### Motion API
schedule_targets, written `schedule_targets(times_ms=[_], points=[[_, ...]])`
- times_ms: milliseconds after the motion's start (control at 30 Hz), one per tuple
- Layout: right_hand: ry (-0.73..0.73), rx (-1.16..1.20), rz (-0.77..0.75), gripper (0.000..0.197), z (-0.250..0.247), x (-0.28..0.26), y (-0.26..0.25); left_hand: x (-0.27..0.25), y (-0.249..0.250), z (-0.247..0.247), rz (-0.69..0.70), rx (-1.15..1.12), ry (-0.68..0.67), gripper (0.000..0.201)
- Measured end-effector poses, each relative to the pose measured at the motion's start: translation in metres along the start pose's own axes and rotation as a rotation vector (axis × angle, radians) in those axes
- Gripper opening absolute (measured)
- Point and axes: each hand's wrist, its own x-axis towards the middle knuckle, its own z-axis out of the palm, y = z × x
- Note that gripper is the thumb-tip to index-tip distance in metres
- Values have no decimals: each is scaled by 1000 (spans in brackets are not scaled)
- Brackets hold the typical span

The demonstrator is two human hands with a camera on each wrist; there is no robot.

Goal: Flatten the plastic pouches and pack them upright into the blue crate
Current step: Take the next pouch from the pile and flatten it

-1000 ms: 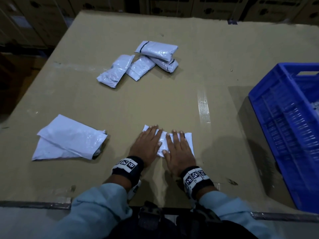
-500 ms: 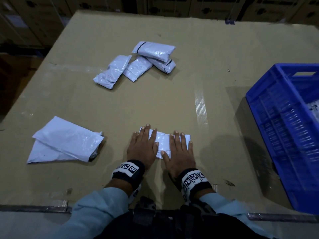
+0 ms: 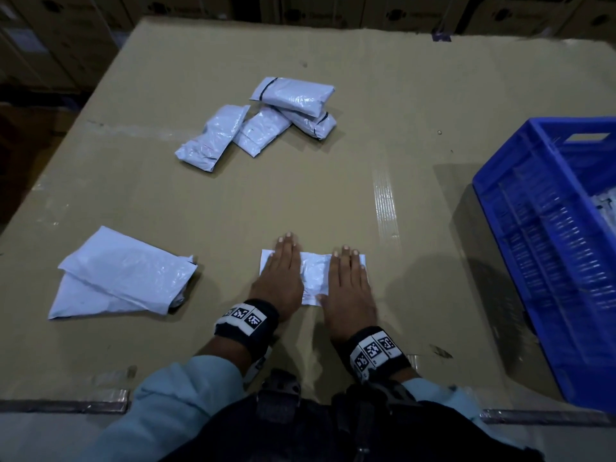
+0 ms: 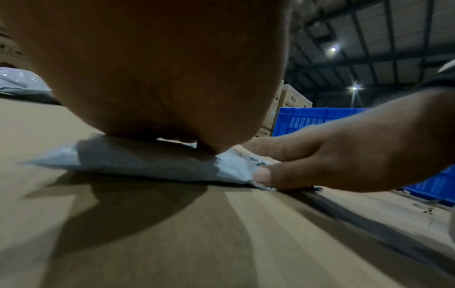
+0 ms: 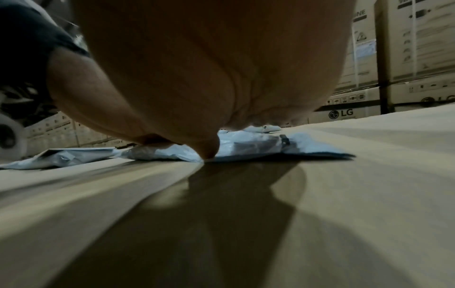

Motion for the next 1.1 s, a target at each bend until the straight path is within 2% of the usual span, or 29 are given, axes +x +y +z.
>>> schedule_targets(times_ms=[100, 200, 500, 667, 767, 833, 900, 1000, 1100], points=[[-30, 23, -161, 71, 8, -11, 13, 3, -10, 0, 190, -84, -56, 87], [-86, 66, -218, 70, 7, -13, 24, -1, -12, -2, 280, -62, -32, 85], [-56, 107, -49, 76, 2, -19, 18, -7, -19, -6, 152, -59, -34, 77], [-49, 115, 40, 85, -2, -20, 14, -16, -37, -2, -62, -60, -4, 73], [-127, 93, 90, 95, -8, -19, 5, -23, -40, 2, -138, 21, 43, 75], [-157, 85, 128, 103, -16, -11, -4, -20, -32, -3, -135, 85, 100, 79], [-150, 111, 134, 95, -22, 3, -12, -13, -21, -9, -67, 111, 118, 77], [-170, 30, -27, 78, -13, 11, -17, -10, -11, -4, 83, 65, 76, 66], [-134, 86, -59, 79, 1, 4, -7, -12, -18, 9, 89, 0, 13, 67]])
